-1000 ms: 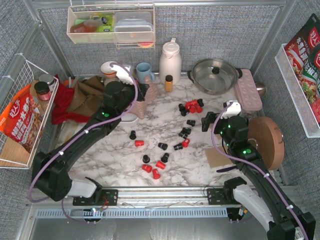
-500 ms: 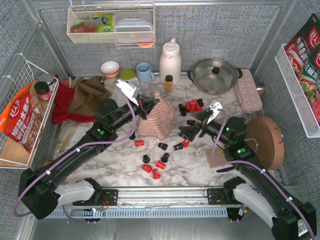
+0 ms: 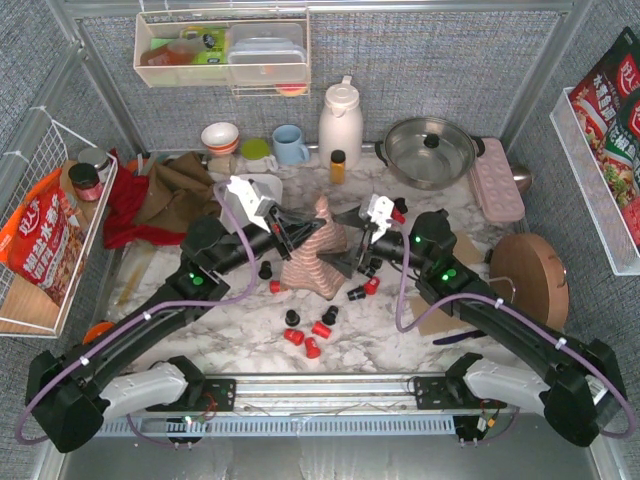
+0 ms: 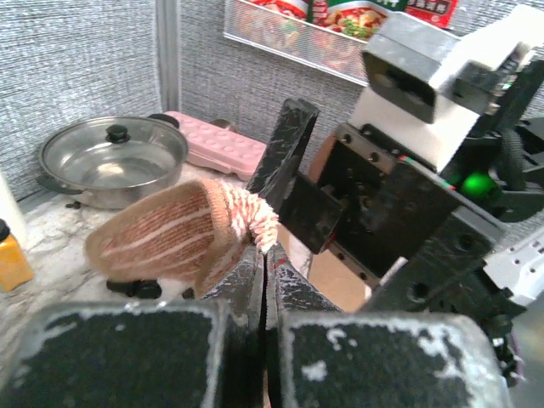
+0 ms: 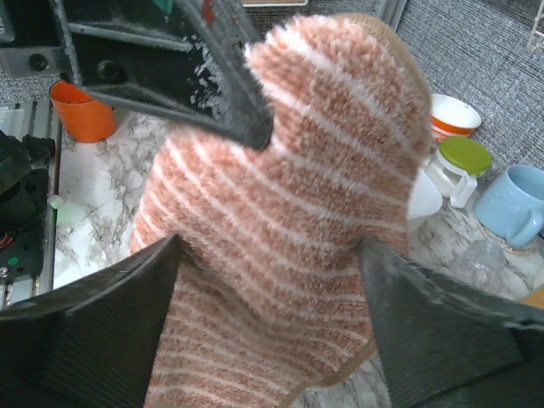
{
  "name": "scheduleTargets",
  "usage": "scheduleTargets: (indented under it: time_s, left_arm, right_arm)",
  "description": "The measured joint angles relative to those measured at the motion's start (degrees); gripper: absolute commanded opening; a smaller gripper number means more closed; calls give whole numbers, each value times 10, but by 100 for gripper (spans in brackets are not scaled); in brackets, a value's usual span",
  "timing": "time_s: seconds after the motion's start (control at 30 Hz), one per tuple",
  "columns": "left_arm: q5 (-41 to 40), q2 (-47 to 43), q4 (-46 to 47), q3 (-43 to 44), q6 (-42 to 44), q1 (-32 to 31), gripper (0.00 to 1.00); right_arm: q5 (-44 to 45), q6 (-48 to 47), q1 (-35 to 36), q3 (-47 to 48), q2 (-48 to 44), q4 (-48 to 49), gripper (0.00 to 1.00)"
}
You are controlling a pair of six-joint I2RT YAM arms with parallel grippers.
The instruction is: Mix the coffee capsules in the storage basket
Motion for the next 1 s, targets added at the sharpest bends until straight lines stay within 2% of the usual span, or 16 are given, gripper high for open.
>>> scheduleTargets:
  time_s: [0.2,0.23,0.27,0.33,0.5,0.63,0.67,0.77,0.9,1.0]
  left_arm:
    - [18,-18,7,-14,-8,-3,0]
    - [19,-20,7,-15,-9,-4,0]
    - [20,-22,7,-17,-10,-4,0]
    - [17,-26,8,-21,-11,-4,1]
    - [-24,-36,4,-27,-17,-4,55]
    - [-107,-64,-24,-29,-18,-4,94]
    - [-133,-74,-38,-28,-17,-4,98]
    - [-217,-113,-90,-26,-7,-4,99]
    - [-333,-170,-185,-4,2,-4,99]
    - [-399,-207,-265,21,8,-4,99]
  right_arm:
    - [4,-24,21,19,19,-16,43]
    - [5,-26,24,19,19,-20,28]
    - [7,-29,25,20,17,-28,0]
    - [10,-34,27,23,11,-44,0]
    - [66,-33,27,31,-17,-97,0]
    - [176,-23,26,51,-40,-166,0]
    - [211,-22,23,61,-44,-186,0]
    - [332,-11,0,96,-48,-237,0]
    - [485,10,-68,130,-30,-275,0]
    - [563,13,-130,135,-2,-275,0]
